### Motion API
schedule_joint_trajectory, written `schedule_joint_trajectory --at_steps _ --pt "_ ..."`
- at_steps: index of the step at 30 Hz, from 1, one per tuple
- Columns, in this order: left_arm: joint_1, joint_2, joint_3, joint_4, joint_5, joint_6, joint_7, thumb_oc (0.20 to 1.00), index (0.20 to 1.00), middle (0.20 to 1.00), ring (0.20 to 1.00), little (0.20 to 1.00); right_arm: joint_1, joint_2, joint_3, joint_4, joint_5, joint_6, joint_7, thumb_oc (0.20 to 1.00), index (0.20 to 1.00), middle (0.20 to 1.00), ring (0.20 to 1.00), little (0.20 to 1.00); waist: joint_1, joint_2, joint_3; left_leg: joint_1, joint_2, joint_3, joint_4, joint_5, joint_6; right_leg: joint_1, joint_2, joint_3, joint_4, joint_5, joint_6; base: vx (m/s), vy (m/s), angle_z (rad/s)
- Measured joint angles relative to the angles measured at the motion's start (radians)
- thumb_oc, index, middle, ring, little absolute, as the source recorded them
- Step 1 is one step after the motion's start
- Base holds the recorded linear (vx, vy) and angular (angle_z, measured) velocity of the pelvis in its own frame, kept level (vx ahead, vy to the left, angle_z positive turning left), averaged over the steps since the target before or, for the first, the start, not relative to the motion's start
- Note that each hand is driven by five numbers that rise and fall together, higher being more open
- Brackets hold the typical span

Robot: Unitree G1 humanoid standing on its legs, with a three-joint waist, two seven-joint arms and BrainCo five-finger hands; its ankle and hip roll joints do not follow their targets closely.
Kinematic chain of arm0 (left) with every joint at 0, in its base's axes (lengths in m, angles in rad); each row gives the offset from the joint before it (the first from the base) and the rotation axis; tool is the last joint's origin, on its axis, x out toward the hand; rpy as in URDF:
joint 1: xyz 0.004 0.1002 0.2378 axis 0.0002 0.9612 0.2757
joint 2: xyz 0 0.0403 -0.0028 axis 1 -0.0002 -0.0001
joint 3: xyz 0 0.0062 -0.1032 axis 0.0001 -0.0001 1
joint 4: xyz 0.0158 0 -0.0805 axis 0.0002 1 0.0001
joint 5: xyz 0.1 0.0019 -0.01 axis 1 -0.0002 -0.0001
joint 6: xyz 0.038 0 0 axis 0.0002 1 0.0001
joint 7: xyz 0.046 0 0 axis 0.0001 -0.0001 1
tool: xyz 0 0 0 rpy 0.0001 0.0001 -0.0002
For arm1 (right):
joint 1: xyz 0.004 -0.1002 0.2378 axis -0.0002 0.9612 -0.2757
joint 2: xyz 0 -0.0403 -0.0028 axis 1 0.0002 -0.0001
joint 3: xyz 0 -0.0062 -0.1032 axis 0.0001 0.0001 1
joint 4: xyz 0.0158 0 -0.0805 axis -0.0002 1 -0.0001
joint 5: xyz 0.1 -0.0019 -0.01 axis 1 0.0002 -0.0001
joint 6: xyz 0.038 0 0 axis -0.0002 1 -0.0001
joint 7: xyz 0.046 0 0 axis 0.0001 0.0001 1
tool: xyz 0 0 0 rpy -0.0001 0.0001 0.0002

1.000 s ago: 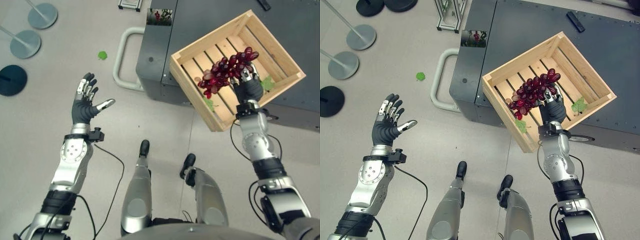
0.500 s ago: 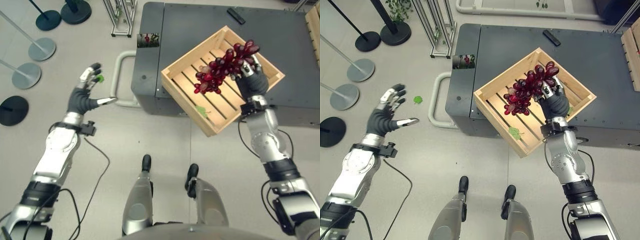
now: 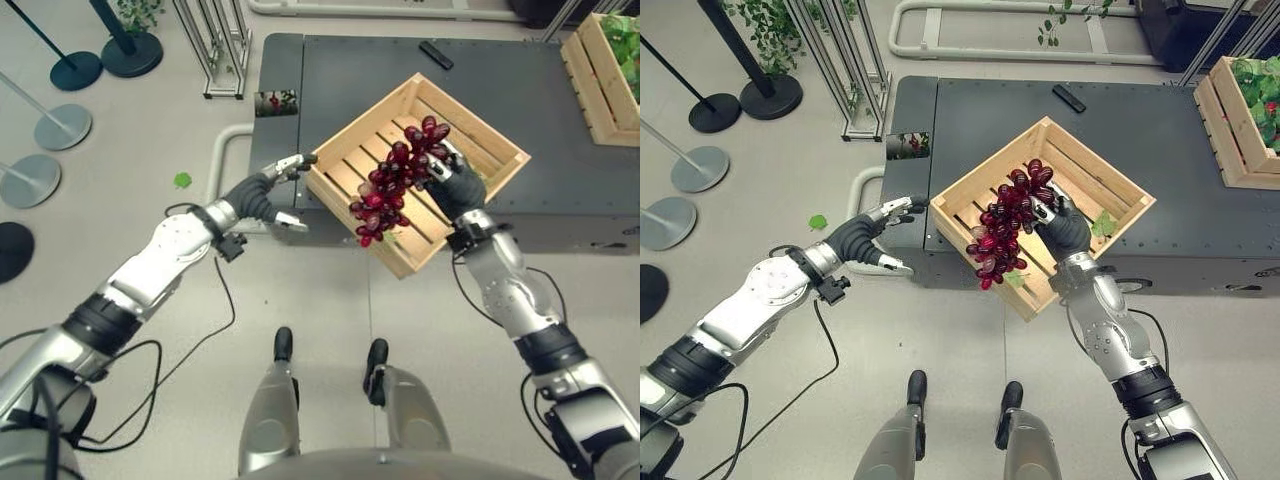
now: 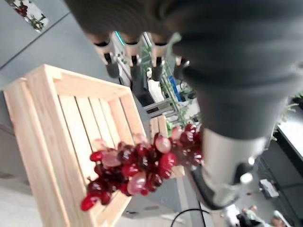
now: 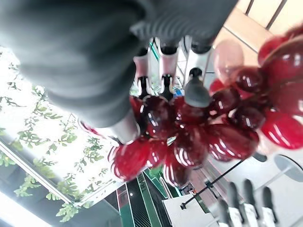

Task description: Pick up the fruits from the basket on one side to the basket on the other side

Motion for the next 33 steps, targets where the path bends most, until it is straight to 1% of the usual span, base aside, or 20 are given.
schedule_joint_trajectory --at_steps 2,5,7,9,12,17,20,23,26,27,33 --pt "-0.019 -0.011 -0.019 0.0 0.0 0.001 -0.001 1.0 1.0 1.0 1.0 1.0 0.0 0.005 0.001 -0.006 -0.002 0.002 0.005 0.2 0.2 0.2 0.2 0.2 -0.001 -0.005 -0.005 0.0 0.0 0.0 0.001 -0.001 0.0 0.0 0.0 0.0 0.0 0.0 0.0 0.0 0.0 0.0" --pt "-0.031 -0.075 -0.041 0.001 0.0 0.001 0.0 1.0 1.0 1.0 1.0 1.0 0.0 0.026 0.002 -0.017 -0.003 0.004 0.009 0.2 0.2 0.2 0.2 0.2 -0.003 -0.01 -0.016 0.0 -0.001 0.0 0.002 -0.001 0.0 0.0 -0.001 0.0 0.0 0.0 0.0 0.0 0.0 0.0" --pt "-0.031 -0.088 -0.058 0.002 0.0 0.002 -0.002 1.0 1.0 1.0 1.0 1.0 0.0 0.038 0.005 -0.022 -0.003 0.004 0.011 0.2 0.2 0.2 0.2 0.2 -0.004 -0.013 -0.022 0.0 0.0 0.0 0.002 -0.001 0.0 0.0 0.0 0.001 0.0 0.0 0.0 0.0 0.0 0.0" --pt "-0.031 -0.122 -0.059 0.005 0.0 0.004 -0.002 1.0 1.0 1.0 1.0 1.0 0.0 0.038 0.018 -0.027 -0.003 0.005 0.012 0.2 0.2 0.2 0.2 0.2 -0.003 -0.014 -0.023 0.001 0.0 0.001 0.004 -0.001 0.0 0.001 0.0 0.002 0.0 0.0 -0.001 0.0 0.0 0.0" --pt "-0.031 -0.142 -0.058 0.005 0.0 0.006 -0.001 1.0 1.0 1.0 1.0 1.0 0.0 0.038 0.035 -0.027 -0.007 0.008 0.014 0.2 0.2 0.2 0.2 0.2 -0.004 -0.014 -0.023 0.0 0.0 0.001 0.007 -0.002 0.0 0.001 0.0 0.003 0.0 0.0 -0.001 0.0 0.0 0.0" --pt "-0.031 -0.213 -0.057 0.01 0.0 0.021 0.007 1.0 1.0 1.0 1.0 1.0 0.002 0.044 0.039 -0.036 -0.007 0.015 0.024 0.2 0.2 0.2 0.2 0.2 -0.004 -0.015 -0.026 0.0 0.0 0.004 0.014 -0.005 0.001 0.001 0.0 0.006 -0.001 0.0 0.0 0.0 0.0 0.0" --pt "-0.031 -0.232 -0.057 0.017 0.0 0.023 0.018 1.0 1.0 1.0 1.0 1.0 0.006 0.051 0.039 -0.044 -0.007 0.016 0.033 0.2 0.2 0.2 0.2 0.2 -0.005 -0.019 -0.043 0.0 0.001 0.005 0.013 -0.007 0.001 0.0 0.001 0.007 -0.001 0.0 0.0 0.0 0.0 0.0" --pt "-0.031 -0.27 -0.056 0.044 0.0 0.023 0.03 1.0 1.0 1.0 1.0 1.0 0.011 0.057 0.04 -0.045 -0.007 0.016 0.035 0.2 0.2 0.2 0.2 0.2 -0.006 -0.024 -0.072 0.0 0.001 0.008 0.014 -0.011 0.0 0.0 0.001 0.01 -0.006 -0.001 0.001 0.01 0.003 -0.02" --pt "-0.031 -0.295 -0.056 0.061 0.001 0.023 0.042 1.0 1.0 1.0 1.0 1.0 0.012 0.072 0.04 -0.046 -0.007 0.016 0.035 0.2 0.2 0.2 0.2 0.2 -0.006 -0.031 -0.077 0.0 0.002 0.009 0.014 -0.011 0.0 0.0 0.003 0.011 -0.006 0.0 0.0 0.0 0.0 0.0" --pt "-0.031 -0.319 -0.052 0.082 0.001 0.023 0.052 1.0 1.0 1.0 1.0 1.0 0.012 0.078 0.043 -0.046 -0.007 0.016 0.035 0.2 0.2 0.2 0.2 0.2 -0.005 -0.032 -0.078 0.0 0.001 0.009 0.014 -0.011 0.0 0.0 0.002 0.011 -0.006 0.0 0.0 0.0 0.0 0.0" --pt "-0.03 -0.367 -0.052 0.1 0.011 0.023 0.079 1.0 1.0 1.0 1.0 1.0 0.012 0.079 0.069 -0.062 -0.007 0.016 0.036 0.2 0.2 0.2 0.2 0.2 -0.006 -0.034 -0.079 0.0 0.002 0.009 0.014 -0.011 0.0 0.0 0.003 0.011 -0.006 -0.001 0.001 0.0 0.0 0.0"
